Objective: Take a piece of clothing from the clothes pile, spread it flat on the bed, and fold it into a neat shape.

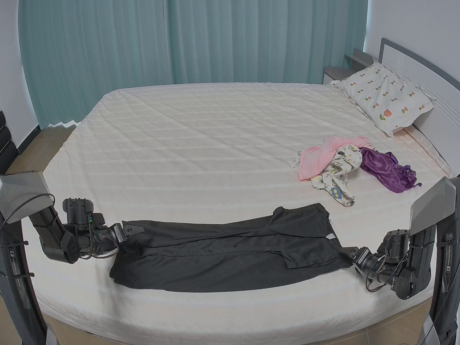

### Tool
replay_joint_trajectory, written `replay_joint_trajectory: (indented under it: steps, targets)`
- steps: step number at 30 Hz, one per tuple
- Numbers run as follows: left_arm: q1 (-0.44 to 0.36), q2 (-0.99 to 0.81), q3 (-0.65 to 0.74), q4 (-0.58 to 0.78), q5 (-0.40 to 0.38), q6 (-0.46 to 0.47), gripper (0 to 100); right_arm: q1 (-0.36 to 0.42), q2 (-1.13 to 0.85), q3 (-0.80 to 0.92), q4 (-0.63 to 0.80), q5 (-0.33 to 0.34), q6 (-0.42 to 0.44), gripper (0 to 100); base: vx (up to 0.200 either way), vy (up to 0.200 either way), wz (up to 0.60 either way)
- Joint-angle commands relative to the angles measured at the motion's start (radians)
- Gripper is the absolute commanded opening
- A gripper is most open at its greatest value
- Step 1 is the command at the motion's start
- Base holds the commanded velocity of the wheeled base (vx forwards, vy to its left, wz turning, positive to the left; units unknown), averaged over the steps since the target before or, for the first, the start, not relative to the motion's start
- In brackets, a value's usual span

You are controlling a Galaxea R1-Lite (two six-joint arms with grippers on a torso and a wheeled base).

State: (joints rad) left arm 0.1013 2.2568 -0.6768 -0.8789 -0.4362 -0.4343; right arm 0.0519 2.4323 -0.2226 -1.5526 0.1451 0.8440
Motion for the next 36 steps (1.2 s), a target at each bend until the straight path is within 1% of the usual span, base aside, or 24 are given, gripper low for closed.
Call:
replay_joint_trajectory:
  steps: [1, 4, 7, 13, 19, 23, 24, 30, 36]
  targets:
    - [0.012, 0.053, -0.027, 0.000, 0.001, 0.000, 100, 0.002, 0.002, 0.000, -0.011, 0.001, 0.000, 100, 0.000, 0.000, 0.00]
    - [0.009, 0.093, -0.044, -0.002, 0.010, 0.012, 100, 0.002, 0.002, -0.001, -0.011, 0.001, 0.000, 100, 0.000, 0.000, 0.00]
    - [0.008, 0.096, -0.043, -0.005, 0.019, 0.031, 100, 0.002, 0.002, -0.001, -0.011, 0.001, 0.000, 100, 0.000, 0.000, 0.00]
    - [-0.046, 0.098, -0.007, -0.072, 0.017, 0.022, 100, 0.002, 0.002, -0.001, -0.011, 0.001, 0.000, 100, 0.000, 0.000, 0.00]
    - [-0.058, 0.098, 0.036, -0.143, 0.017, 0.022, 100, 0.002, 0.002, -0.001, -0.011, 0.001, 0.000, 100, 0.000, 0.000, 0.00]
    - [-0.058, 0.101, 0.033, -0.144, 0.022, 0.023, 100, 0.002, 0.002, -0.001, -0.011, 0.001, 0.000, 100, 0.000, 0.000, 0.00]
    - [-0.058, 0.101, 0.033, -0.144, 0.022, 0.023, 0, 0.002, 0.002, -0.001, -0.011, 0.001, 0.000, 100, 0.000, 0.000, 0.00]
    - [-0.045, 0.096, 0.034, -0.144, 0.028, 0.023, 0, 0.002, 0.002, -0.001, -0.011, 0.001, 0.000, 100, 0.000, 0.000, 0.00]
    - [0.003, 0.073, 0.046, -0.144, 0.028, 0.022, 0, 0.002, 0.002, -0.001, -0.011, 0.001, 0.000, 100, 0.000, 0.000, 0.00]
